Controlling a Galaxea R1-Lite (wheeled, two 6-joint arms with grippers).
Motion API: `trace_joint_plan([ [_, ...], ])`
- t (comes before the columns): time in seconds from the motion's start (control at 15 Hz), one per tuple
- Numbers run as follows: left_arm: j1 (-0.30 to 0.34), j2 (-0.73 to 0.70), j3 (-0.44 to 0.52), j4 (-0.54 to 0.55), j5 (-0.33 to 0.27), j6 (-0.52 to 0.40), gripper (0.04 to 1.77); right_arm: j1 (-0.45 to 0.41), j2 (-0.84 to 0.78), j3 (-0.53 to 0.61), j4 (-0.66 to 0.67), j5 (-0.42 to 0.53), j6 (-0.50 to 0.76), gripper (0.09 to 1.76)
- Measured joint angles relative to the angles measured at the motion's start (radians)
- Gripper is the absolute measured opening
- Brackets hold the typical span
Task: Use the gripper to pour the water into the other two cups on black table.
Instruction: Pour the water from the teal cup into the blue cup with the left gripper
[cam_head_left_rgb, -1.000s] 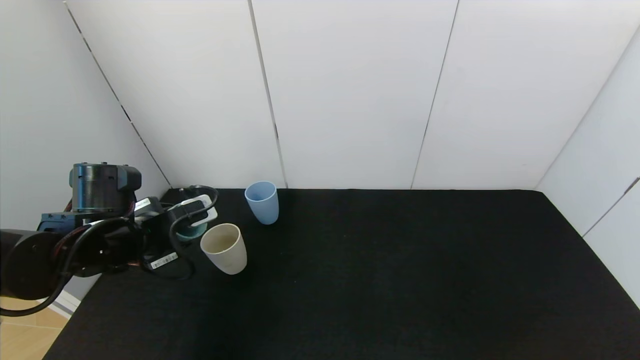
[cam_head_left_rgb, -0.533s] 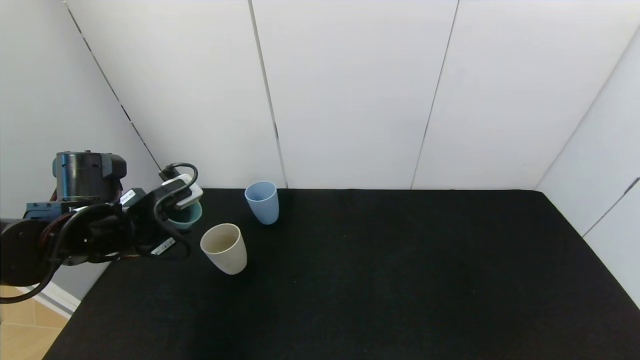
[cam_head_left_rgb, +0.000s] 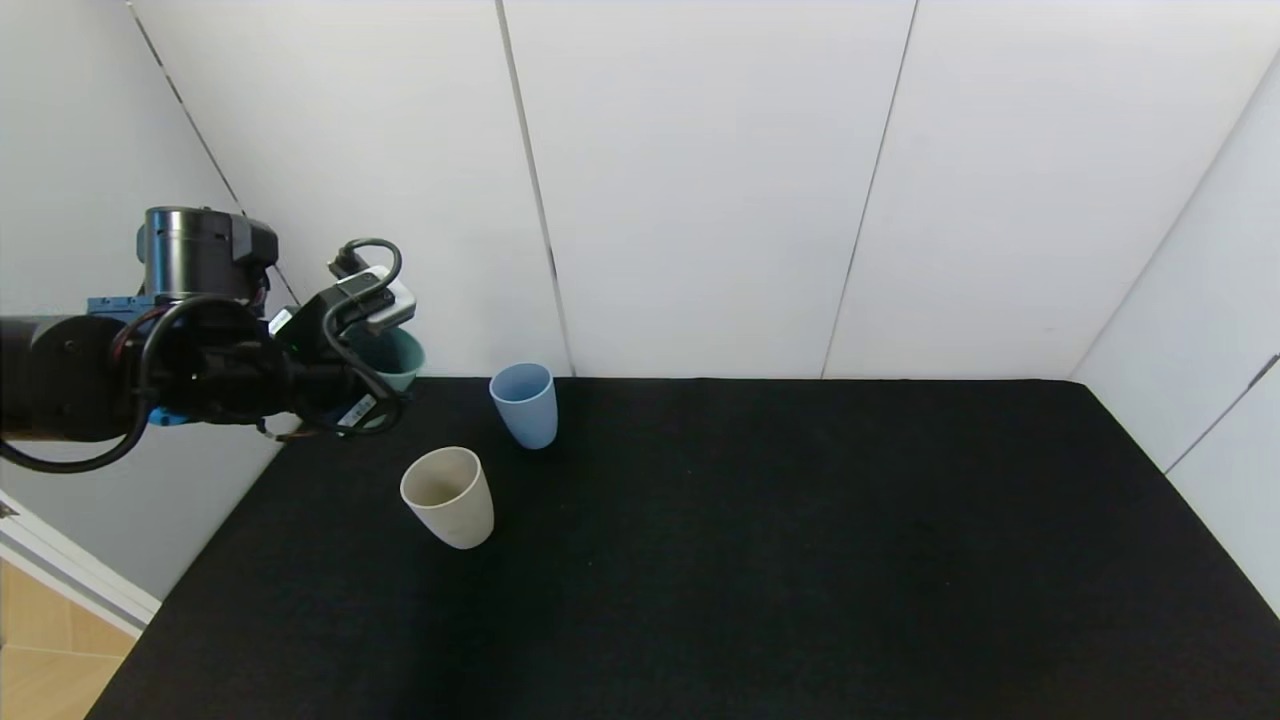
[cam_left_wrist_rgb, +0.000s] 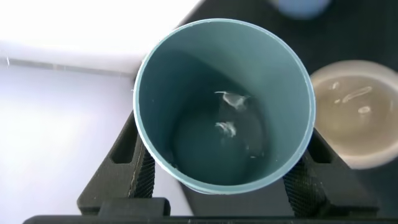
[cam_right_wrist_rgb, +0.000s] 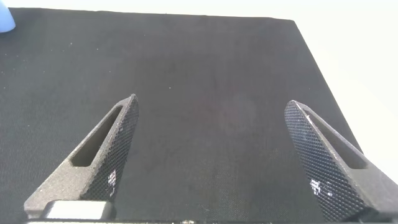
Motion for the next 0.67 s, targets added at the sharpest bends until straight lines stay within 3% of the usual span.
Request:
trace_joint_plan([
  [0.4, -0.043, 0.191, -0.246, 0.013, 0.02, -0.003, 1.15, 0.0, 0.0, 0.0, 0.0, 0.0, 0.0, 1.71],
  [0.67, -0.085, 0.271, -0.328, 0.055, 0.08, 0.037, 1.15, 0.0, 0.0, 0.0, 0.0, 0.0, 0.0, 1.71],
])
